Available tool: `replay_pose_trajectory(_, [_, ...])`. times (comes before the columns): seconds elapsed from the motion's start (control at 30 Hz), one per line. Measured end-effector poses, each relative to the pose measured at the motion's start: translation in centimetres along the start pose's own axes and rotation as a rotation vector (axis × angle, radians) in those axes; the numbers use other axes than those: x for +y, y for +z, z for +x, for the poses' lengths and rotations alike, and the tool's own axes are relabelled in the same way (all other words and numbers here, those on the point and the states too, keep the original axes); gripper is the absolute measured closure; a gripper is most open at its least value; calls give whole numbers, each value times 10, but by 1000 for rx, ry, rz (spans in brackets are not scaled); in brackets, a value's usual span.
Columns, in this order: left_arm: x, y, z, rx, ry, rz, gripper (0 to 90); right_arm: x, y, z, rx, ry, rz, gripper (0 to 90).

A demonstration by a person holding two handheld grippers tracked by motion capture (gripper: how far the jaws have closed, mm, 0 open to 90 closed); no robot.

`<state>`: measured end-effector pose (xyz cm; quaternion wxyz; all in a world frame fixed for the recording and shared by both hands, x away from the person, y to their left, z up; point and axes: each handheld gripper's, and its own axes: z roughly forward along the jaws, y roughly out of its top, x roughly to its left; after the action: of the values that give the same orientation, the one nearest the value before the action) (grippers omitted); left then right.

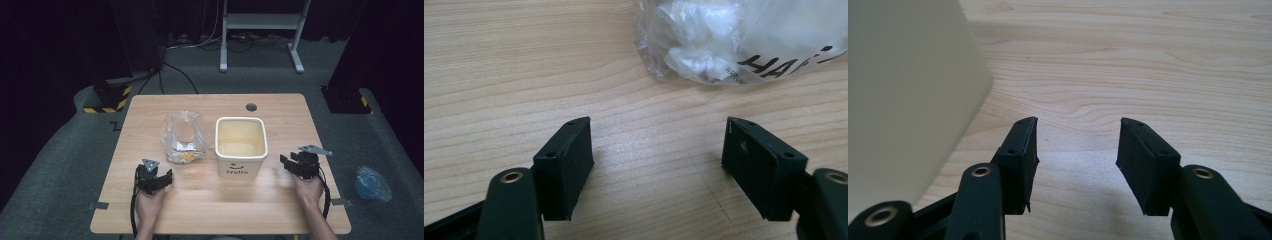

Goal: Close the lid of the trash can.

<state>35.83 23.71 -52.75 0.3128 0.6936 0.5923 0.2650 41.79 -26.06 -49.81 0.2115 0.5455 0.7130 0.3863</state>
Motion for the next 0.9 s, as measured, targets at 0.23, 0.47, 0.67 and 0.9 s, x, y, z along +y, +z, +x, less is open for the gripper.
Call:
replay_pose_trajectory(0.23, [0,0,0,1,1,0,284,-3,8,-2,-40,-27,16,499])
replay_pose_trajectory(0.47, [0,0,0,1,2,0,284,-5,16,-1,-73,-54,19,490])
replay_pose_trajectory(0.67, [0,0,0,0,2,1,284,-10,22,-1,-111,-79,37,461])
replay_pose_trajectory(0.9, [0,0,0,2,0,0,283,-13,23,-6,-118,-74,48,374])
